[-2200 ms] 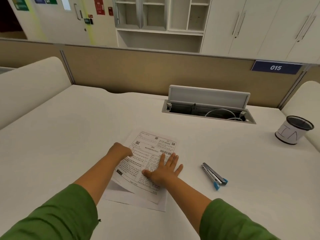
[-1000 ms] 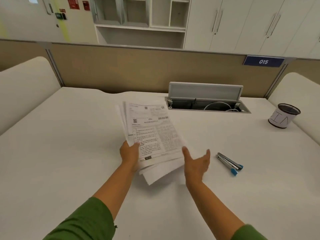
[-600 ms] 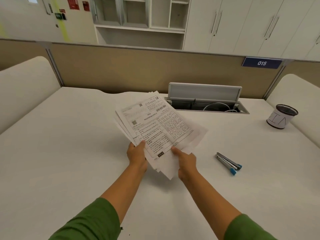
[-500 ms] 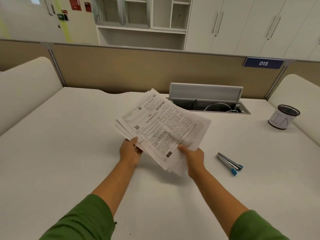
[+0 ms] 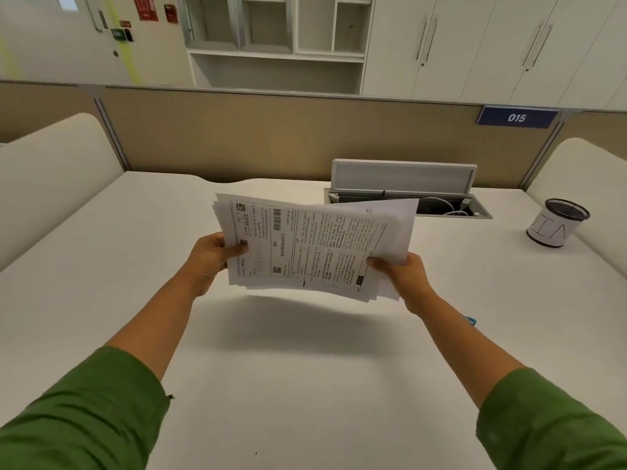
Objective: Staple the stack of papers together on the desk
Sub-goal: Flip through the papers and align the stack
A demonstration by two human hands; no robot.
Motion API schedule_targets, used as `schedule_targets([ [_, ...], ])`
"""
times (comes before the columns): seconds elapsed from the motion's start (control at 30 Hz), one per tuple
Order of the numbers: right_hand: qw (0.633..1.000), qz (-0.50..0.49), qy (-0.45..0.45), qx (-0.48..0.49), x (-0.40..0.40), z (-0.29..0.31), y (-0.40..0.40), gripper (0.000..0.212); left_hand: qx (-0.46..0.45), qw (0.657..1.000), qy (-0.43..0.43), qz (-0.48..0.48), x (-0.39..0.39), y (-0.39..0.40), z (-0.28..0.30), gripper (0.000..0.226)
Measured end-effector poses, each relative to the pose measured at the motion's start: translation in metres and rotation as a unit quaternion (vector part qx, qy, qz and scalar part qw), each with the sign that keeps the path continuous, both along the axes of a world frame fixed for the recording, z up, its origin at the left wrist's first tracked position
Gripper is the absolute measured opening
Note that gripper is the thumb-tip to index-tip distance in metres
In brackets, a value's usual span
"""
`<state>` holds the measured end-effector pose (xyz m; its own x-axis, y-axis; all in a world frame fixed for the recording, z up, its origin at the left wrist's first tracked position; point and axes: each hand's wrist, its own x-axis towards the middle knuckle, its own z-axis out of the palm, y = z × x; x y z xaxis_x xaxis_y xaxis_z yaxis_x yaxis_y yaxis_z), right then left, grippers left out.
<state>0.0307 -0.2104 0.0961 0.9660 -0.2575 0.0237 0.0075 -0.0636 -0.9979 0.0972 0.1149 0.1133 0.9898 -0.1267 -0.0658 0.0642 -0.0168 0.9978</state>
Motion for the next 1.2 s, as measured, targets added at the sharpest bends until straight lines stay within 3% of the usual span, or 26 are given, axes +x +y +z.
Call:
schedule_targets([
  [0.13, 0.999, 0.012, 0.033, -0.005, -0.001, -0.012, -0.005, 0.021, 0.051, 0.999, 0.004, -0.001, -0.012, -0.004, -0.017, 0.034],
  [0.57, 0.999, -0.009, 0.016, 0.040, 0.005, -0.011, -0.004, 0.028, -0.020, 0.999, -0.013, 0.026, -0.018, -0.017, -0.022, 0.031],
  [1.2, 0.999, -0.005, 0.040, 0.007, 0.004, -0.016, -0.011, 0.031, 0.017, 1.000, 0.020, 0.015, -0.022, -0.025, -0.036, 0.046],
])
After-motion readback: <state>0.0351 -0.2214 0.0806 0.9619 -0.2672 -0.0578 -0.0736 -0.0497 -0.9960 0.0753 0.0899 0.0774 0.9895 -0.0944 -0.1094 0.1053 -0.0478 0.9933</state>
